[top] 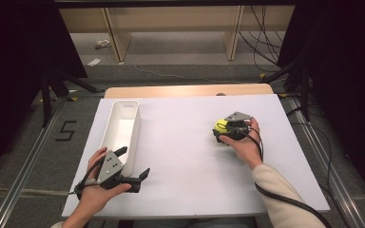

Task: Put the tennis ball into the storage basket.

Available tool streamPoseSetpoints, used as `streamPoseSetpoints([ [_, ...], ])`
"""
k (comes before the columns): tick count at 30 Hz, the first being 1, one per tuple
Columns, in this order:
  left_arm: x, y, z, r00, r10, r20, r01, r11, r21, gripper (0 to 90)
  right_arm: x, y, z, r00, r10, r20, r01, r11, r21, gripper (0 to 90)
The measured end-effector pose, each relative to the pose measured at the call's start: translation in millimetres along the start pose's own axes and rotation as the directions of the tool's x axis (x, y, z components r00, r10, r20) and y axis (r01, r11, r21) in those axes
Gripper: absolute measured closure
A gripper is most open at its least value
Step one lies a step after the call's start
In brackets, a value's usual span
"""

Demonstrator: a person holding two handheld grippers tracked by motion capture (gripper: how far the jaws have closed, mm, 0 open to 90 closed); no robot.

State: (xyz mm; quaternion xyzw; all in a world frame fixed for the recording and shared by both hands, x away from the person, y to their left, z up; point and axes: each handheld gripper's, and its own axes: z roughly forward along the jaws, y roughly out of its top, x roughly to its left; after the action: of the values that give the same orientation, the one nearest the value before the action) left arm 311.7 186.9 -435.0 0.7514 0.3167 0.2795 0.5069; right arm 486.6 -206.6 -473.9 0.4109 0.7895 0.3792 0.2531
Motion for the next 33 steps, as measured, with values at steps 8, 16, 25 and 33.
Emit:
streamPoseSetpoints([
  [8,-0.2,-0.2,0.4,1.0,0.001,0.004,-0.001,1.0,0.001,0.0,-1.6,2.9,-3.1,0.9999,0.011,0.006,-0.011,1.0,-0.02,26.4],
  [16,-0.2,-0.5,0.6,1.0,-0.002,0.007,0.002,1.0,0.001,0.0,-0.2,4.3,-4.0,0.9999,0.012,0.005,-0.012,0.999,-0.033,26.4],
  [25,-0.2,-0.8,1.0,0.9999,-0.005,0.01,0.005,1.0,0.001,0.0,1.3,6.8,-6.0,0.9998,0.02,-0.002,-0.02,0.999,-0.047,26.5],
  [33,-0.3,-0.9,1.2,0.9999,-0.007,0.013,0.007,1.0,0.002,0.0,5.0,9.5,-7.4,0.9995,0.025,-0.021,-0.026,0.998,-0.056,26.7],
])
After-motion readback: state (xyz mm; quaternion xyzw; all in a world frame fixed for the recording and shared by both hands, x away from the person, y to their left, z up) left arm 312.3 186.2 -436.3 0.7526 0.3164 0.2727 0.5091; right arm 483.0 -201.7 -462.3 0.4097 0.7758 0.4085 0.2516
